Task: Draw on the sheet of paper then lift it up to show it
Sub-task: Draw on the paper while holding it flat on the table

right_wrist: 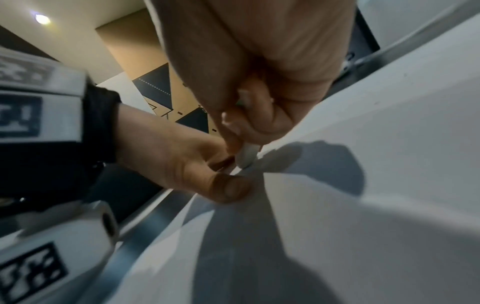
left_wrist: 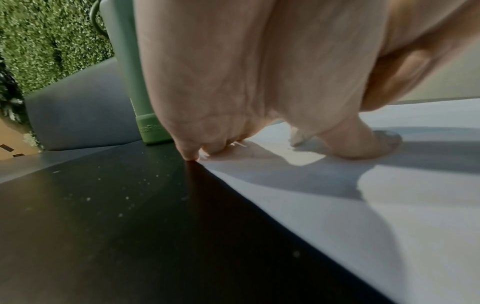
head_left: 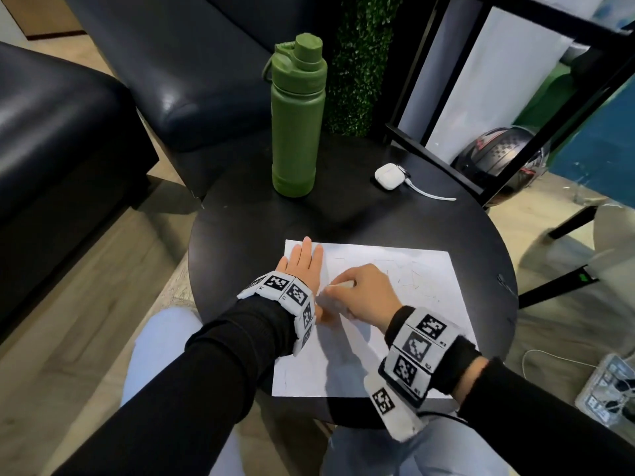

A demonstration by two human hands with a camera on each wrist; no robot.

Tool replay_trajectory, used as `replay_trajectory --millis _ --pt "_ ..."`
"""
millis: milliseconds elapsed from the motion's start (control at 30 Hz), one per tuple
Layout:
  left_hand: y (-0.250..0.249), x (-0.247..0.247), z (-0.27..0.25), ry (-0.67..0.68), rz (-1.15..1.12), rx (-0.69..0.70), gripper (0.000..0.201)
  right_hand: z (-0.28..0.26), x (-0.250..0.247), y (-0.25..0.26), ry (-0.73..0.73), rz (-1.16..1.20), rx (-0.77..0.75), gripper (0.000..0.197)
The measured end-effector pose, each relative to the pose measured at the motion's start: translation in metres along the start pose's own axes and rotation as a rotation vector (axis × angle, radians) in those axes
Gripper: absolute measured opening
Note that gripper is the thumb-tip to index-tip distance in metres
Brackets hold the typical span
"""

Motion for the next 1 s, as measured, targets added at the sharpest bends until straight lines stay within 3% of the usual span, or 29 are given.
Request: replay_trajectory --millis 200,400,567,733,900,1000 --pt "-0.003 0.001 -0.004 0.045 0.016 -0.004 0.122 0.034 -0.036 -0.006 -0.214 0.15 0.112 0.01" --pt "-0.002 -0.003 -0.002 -0.025 0.003 -0.008 0.118 0.018 -0.001 0.004 -0.027 0.047 0.019 0.009" --pt "-0.002 0.001 -0.005 0.036 0.016 -0.015 0.123 0.041 -0.032 -0.004 -0.208 0.123 0.092 0.015" --pt "0.0 -0.002 -0.003 0.016 0.015 -0.018 0.119 0.028 -0.007 0.008 -0.052 0.021 0.023 0.016" --pt "-0.002 -0.001 -0.006 0.029 0.01 -0.017 0.121 0.042 -0.031 0.001 -0.213 0.097 0.113 0.022" --pt "-0.001 0.0 -0.005 0.01 0.004 -0.014 0.118 0.035 -0.015 0.006 -0.149 0.036 0.081 0.013"
Point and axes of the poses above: each hand's wrist, its own z-axis towards the middle knuckle, its own x-axis out of the palm, y = z × x, the point moved 5 cm from there along z, towards the middle knuckle, and after that the axes turned 9 degrees about -z, right-handed, at the moved point
